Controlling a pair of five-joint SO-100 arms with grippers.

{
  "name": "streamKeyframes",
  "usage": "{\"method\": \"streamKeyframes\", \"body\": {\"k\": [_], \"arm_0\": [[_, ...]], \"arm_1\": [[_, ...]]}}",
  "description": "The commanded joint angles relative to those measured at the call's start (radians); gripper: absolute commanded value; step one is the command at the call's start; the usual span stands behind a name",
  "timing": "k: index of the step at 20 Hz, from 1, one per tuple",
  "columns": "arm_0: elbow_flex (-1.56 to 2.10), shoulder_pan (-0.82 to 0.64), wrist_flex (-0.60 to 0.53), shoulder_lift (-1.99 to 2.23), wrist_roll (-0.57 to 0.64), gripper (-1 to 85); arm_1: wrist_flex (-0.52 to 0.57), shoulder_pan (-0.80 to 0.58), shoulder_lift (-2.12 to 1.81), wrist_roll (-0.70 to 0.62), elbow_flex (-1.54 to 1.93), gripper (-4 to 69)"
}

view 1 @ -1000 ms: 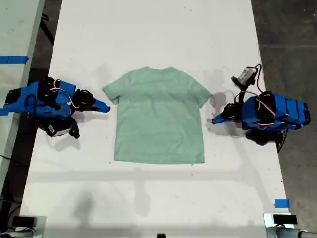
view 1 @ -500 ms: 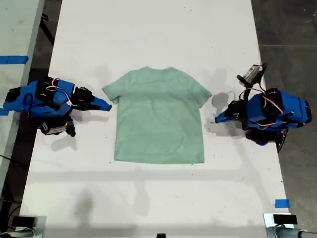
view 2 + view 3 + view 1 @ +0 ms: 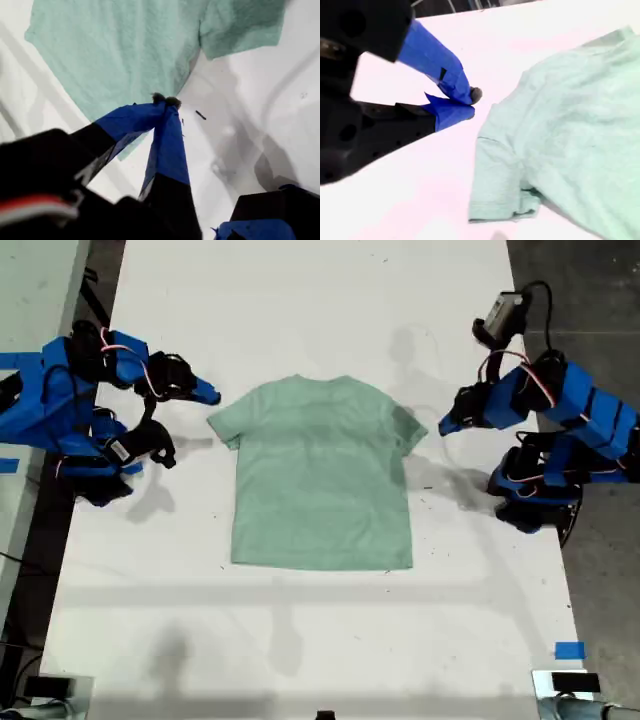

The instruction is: Fold tshirt

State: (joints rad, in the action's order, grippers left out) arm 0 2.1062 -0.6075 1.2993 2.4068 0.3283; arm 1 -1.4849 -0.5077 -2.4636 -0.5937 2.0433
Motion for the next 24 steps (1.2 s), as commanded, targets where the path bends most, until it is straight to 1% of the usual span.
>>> {"method": "streamKeyframes", "body": {"k": [1, 3, 5, 7, 9, 11, 12, 16, 19, 21, 24], "arm_0": [[-0.221, -0.135, 0.100, -0.225, 0.144, 0.1], [-0.276, -0.179, 0.127, -0.325, 0.213, 0.1], [-0.287, -0.209, 0.153, -0.377, 0.244, 1.8], [-0.285, -0.218, 0.169, -0.397, 0.258, 2.1], [-0.268, -0.215, 0.170, -0.399, 0.258, 4.7], [-0.245, -0.204, 0.166, -0.399, 0.252, 8.5], [-0.233, -0.201, 0.158, -0.397, 0.249, 9.3], [-0.196, -0.195, 0.141, -0.388, 0.244, 10.0], [-0.181, -0.193, 0.135, -0.382, 0.244, 9.8], [-0.172, -0.192, 0.126, -0.382, 0.244, 9.6], [-0.152, -0.187, 0.112, -0.379, 0.238, 9.0]], "arm_1": [[-0.051, -0.083, 0.163, -0.135, -0.215, -0.7], [-0.084, -0.132, 0.250, -0.219, -0.299, -0.7], [-0.112, -0.179, 0.311, -0.301, -0.350, -0.7], [-0.117, -0.221, 0.356, -0.370, -0.354, 0.2], [-0.086, -0.242, 0.385, -0.428, -0.325, 18.9], [0.002, -0.264, 0.387, -0.485, -0.236, 30.8], [0.057, -0.273, 0.387, -0.520, -0.186, 33.7], [0.316, -0.344, 0.439, -0.638, 0.067, 35.3], [0.440, -0.383, 0.560, -0.669, 0.146, 36.1], [0.462, -0.420, 0.655, -0.673, 0.127, 36.1], [0.451, -0.426, 0.816, -0.673, 0.035, 35.9]]}}
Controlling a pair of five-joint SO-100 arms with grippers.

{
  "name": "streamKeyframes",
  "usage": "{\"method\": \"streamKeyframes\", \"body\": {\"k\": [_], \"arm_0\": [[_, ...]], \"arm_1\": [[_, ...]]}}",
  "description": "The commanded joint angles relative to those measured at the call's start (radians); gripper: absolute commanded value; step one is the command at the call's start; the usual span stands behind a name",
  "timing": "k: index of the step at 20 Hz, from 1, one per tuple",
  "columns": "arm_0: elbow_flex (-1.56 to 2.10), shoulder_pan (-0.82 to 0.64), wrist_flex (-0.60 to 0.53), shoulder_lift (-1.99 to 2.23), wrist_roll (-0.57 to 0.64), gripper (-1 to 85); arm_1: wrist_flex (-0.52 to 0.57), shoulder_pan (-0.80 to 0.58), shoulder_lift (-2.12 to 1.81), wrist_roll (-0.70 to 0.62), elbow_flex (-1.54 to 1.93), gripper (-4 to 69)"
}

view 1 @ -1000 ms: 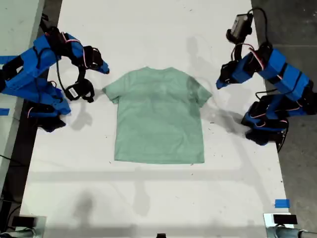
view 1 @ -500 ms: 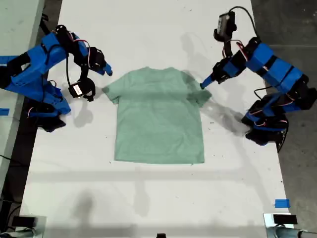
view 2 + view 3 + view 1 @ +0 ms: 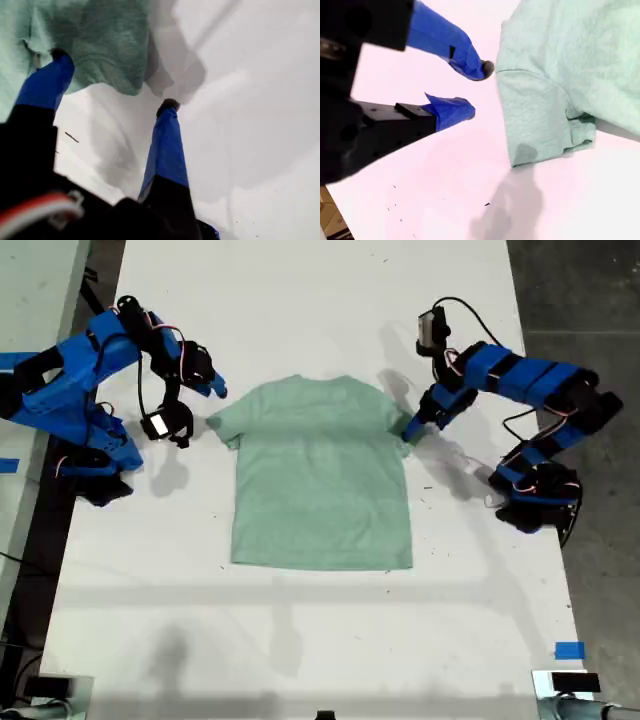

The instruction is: Fold tshirt

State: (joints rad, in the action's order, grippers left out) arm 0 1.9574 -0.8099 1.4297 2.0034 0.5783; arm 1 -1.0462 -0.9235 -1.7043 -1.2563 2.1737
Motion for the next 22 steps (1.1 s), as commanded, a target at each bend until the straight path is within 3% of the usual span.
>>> {"method": "streamKeyframes", "body": {"k": [1, 5, 7, 8, 16, 22], "arm_0": [[0.005, 0.015, -0.025, 0.026, -0.014, 8.8], [0.021, 0.017, -0.031, 0.031, -0.014, 8.1], [0.026, 0.015, -0.032, 0.037, -0.014, 7.8], [0.028, 0.015, -0.034, 0.038, -0.014, 7.6], [0.061, 0.012, -0.055, 0.043, -0.015, 4.3], [0.069, 0.012, -0.063, 0.051, -0.017, 4.2]], "arm_1": [[-0.012, -0.011, 0.114, -0.011, -0.143, 36.0], [-0.046, -0.008, 0.247, -0.029, -0.265, 32.0], [-0.072, -0.008, 0.288, -0.023, -0.316, 7.8], [-0.086, -0.014, 0.299, -0.017, -0.336, 1.9], [-0.345, 0.002, 0.178, 0.000, -0.563, -0.5], [-0.551, 0.218, 0.232, 0.178, -0.979, -0.5]]}}
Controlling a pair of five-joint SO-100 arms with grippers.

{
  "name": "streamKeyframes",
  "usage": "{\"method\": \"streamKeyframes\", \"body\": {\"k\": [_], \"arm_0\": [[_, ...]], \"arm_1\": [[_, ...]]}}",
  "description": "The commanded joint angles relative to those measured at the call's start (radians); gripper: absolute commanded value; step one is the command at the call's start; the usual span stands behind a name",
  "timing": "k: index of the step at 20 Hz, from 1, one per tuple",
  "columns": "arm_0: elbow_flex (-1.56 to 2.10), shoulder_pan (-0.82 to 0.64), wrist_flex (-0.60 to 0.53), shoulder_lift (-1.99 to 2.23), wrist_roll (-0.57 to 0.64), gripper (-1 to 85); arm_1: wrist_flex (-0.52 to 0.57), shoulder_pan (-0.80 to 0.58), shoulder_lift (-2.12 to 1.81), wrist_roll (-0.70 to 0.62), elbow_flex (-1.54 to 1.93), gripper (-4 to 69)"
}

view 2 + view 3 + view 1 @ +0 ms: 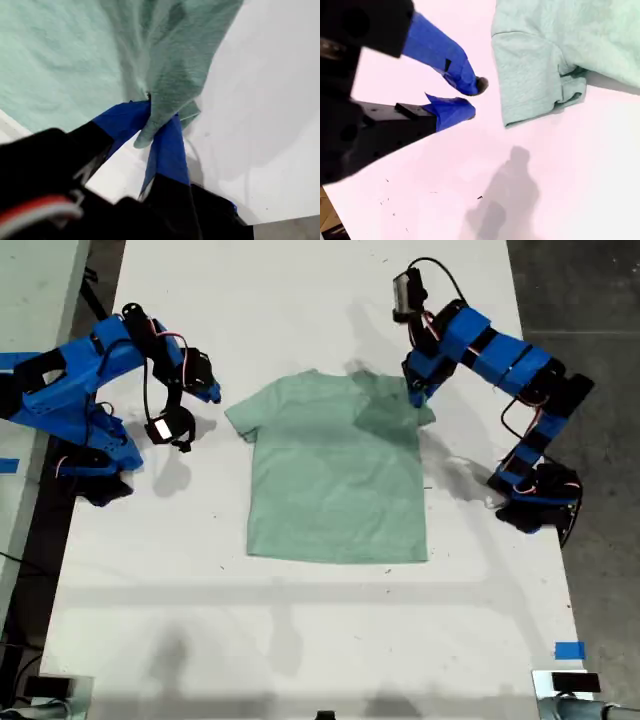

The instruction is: Fold tshirt

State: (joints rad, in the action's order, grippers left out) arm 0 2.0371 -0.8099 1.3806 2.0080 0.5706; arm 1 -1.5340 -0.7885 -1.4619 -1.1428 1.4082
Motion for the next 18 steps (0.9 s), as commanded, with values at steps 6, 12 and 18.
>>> {"method": "streamKeyframes", "body": {"k": [6, 12, 18], "arm_0": [[-0.006, 0.011, -0.020, 0.054, -0.011, 4.2], [0.005, 0.017, -0.021, 0.071, -0.018, 5.0], [0.002, 0.009, -0.006, 0.071, -0.035, 13.1]], "arm_1": [[-0.060, 0.324, 0.407, 0.262, -0.689, -0.5], [0.112, 0.385, 0.607, 0.360, -0.732, 26.7], [-0.124, 0.262, 0.183, 0.242, -0.658, 32.7]]}}
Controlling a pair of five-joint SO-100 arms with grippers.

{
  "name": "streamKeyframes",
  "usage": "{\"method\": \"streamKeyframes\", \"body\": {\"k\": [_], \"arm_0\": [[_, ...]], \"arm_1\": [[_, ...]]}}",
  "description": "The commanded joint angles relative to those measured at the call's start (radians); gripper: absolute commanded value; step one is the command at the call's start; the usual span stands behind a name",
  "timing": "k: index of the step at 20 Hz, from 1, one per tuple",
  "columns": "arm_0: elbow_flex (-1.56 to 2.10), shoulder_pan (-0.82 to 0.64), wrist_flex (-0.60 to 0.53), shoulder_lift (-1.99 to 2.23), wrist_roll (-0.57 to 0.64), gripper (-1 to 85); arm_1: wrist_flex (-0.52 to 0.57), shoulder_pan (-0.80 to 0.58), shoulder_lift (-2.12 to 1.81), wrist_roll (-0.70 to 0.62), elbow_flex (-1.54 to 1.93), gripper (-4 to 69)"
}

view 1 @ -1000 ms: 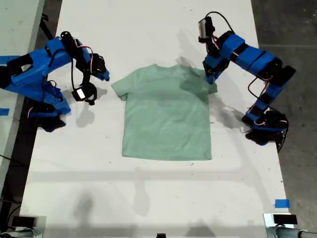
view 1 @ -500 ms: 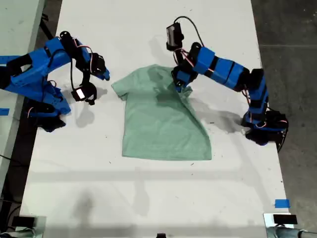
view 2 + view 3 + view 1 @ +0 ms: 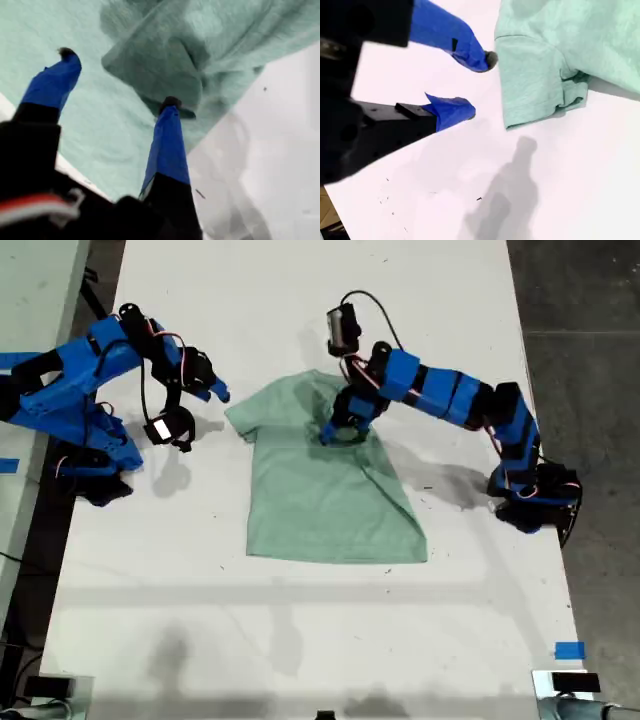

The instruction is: Fold tshirt

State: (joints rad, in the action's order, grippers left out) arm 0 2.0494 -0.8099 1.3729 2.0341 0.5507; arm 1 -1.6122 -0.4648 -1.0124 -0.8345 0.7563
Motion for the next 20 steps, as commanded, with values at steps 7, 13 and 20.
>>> {"method": "streamKeyframes", "body": {"k": [7, 13, 20], "arm_0": [[-0.109, -0.044, 0.034, -0.028, 0.034, 29.7], [-0.376, -0.094, 0.091, -0.318, 0.173, 37.7], [-0.371, -0.124, -0.061, -0.624, 0.189, 36.3]], "arm_1": [[-0.046, -0.195, -0.767, -0.158, 0.514, 27.9], [-0.017, -0.184, -0.890, -0.138, 0.710, 27.2], [0.002, -0.181, -0.992, -0.118, 0.824, 22.1]]}}
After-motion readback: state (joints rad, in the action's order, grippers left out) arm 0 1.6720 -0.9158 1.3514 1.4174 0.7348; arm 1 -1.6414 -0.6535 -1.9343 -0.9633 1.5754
